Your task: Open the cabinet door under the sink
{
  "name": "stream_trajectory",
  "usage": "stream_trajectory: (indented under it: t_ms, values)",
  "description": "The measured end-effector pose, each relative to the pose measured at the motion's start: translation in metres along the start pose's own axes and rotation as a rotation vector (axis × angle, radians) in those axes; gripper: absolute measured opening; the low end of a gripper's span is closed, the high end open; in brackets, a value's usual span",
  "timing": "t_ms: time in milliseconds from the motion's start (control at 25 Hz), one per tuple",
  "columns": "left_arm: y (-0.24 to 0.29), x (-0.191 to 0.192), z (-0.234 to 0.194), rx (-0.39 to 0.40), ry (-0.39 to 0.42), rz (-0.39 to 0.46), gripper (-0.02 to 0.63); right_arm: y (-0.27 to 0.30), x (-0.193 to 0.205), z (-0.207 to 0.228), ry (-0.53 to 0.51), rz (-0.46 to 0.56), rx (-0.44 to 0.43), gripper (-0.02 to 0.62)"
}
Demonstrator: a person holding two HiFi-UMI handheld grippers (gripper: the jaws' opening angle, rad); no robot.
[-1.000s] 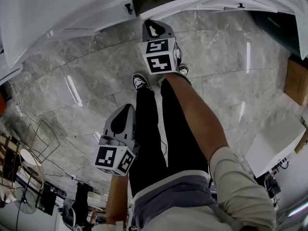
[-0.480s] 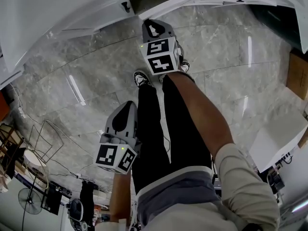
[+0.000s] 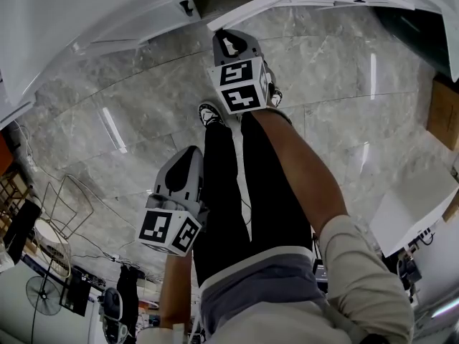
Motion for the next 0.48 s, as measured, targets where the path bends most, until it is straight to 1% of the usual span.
stream_trajectory:
  t_ms: [240, 480]
  values:
    - [0.0, -0.002, 0.004, -0.007, 0.006, -0.012, 0.0, -0.004, 0.004, 0.0, 0.0, 0.002, 0.0, 0.051]
    - [0.0, -0.007, 0.006, -0.008, 0.009, -0.001, 0.0, -0.011, 0.009, 0.001, -0.012, -0.006, -0.007, 0.051]
Point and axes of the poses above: the fingertips, and each gripper's own axes: y forward along the fingers, z to its right, x out of its underside, the point moved 6 cm from there along -y, backward along the fingers, and after that the axes turned 2 degrees about y, right-handed, at the moved point
